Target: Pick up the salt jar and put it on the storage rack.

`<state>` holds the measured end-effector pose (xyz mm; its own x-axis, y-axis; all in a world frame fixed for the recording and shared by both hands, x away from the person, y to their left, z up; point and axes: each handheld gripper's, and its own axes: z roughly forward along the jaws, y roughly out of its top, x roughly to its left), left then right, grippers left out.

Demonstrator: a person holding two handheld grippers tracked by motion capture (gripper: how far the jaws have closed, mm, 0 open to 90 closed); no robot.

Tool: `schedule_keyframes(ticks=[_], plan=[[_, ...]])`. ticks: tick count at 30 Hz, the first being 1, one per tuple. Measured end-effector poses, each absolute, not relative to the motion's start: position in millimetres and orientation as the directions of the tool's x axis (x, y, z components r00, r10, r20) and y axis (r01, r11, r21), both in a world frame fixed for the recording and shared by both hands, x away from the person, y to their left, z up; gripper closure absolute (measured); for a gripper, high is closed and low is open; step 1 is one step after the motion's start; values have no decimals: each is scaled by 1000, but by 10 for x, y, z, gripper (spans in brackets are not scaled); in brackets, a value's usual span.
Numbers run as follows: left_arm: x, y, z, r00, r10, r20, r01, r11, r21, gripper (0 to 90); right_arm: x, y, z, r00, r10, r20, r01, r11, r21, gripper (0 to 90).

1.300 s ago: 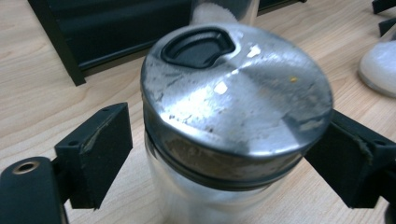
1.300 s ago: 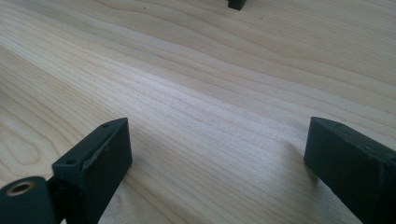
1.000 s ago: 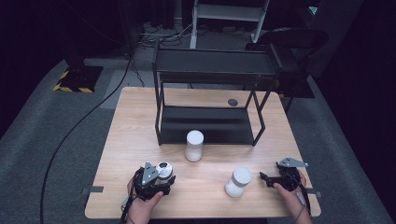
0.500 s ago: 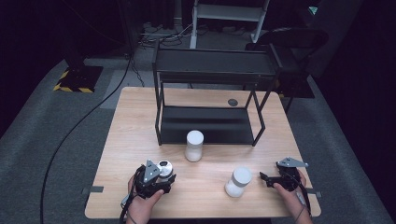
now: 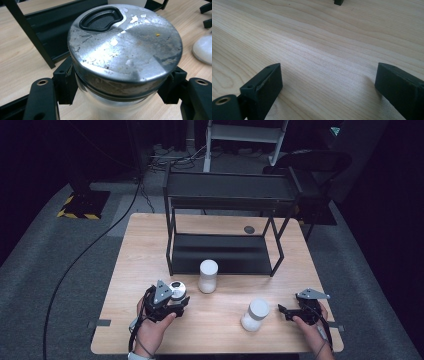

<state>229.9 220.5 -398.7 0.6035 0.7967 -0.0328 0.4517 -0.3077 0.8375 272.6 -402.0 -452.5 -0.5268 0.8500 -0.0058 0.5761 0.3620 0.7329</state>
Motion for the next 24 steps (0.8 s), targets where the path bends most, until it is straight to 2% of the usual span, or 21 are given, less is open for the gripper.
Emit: schedule_keyframes(ticks=[24], plan=[[2684, 2102, -3574, 614, 789, 0, 421, -327, 846, 303, 2726, -4021, -4526, -527, 850, -6, 576, 362, 733, 74]])
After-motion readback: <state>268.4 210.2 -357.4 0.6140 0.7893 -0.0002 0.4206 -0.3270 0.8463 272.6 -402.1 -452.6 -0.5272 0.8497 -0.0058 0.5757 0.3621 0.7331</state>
